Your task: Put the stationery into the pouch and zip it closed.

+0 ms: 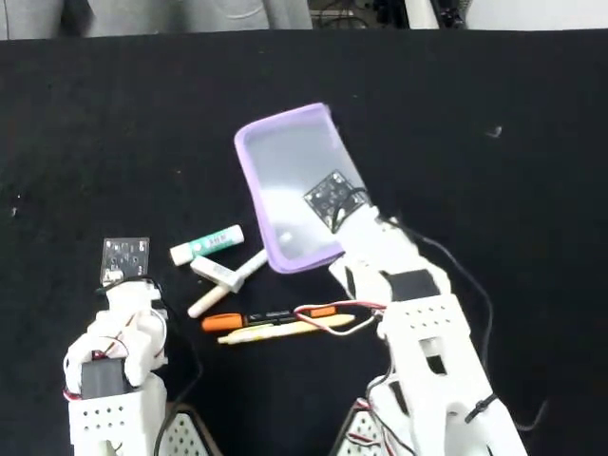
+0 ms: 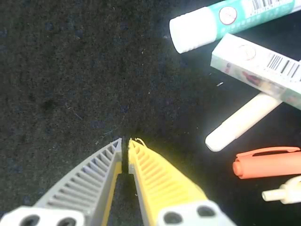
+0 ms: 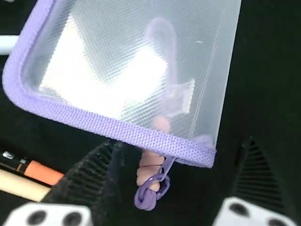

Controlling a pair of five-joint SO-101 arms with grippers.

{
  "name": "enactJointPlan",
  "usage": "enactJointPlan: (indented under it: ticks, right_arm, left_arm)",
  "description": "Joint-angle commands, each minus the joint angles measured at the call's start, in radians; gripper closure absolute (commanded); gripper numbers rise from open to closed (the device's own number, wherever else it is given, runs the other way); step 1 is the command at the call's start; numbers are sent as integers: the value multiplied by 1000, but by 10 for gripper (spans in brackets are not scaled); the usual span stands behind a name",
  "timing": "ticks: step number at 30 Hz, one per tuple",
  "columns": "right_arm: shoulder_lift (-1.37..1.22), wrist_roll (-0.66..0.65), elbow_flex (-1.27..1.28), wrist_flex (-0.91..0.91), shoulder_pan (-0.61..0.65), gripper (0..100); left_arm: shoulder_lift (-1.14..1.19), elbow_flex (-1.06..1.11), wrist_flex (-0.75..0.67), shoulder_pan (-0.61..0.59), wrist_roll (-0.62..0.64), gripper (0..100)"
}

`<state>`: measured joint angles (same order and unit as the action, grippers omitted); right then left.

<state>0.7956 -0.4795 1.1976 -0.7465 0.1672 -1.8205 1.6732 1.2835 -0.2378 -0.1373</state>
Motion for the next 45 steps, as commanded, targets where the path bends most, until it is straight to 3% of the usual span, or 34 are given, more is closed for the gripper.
enactJointPlan:
  ticks: [1, 10, 19, 30, 38, 45]
  right_arm:
    - [16, 48, -50, -5, -18, 642]
    - [259, 170, -50, -64, -226, 642]
    - [397, 164, -25, -344, -147, 642]
    - [394, 164, 183, -141, -118, 642]
    - [394, 166, 318, 68, -242, 642]
    - [392, 112, 343, 127, -247, 642]
  left_arm:
    - [-8, 27, -9, -10, -5, 970]
    - [-8, 27, -9, -8, -5, 970]
    - [-8, 27, -9, -8, -5, 970]
    - [-8, 27, -9, -10, -5, 970]
    - [-8, 27, -9, -10, -5, 970]
    - [-8, 27, -9, -10, -5, 970]
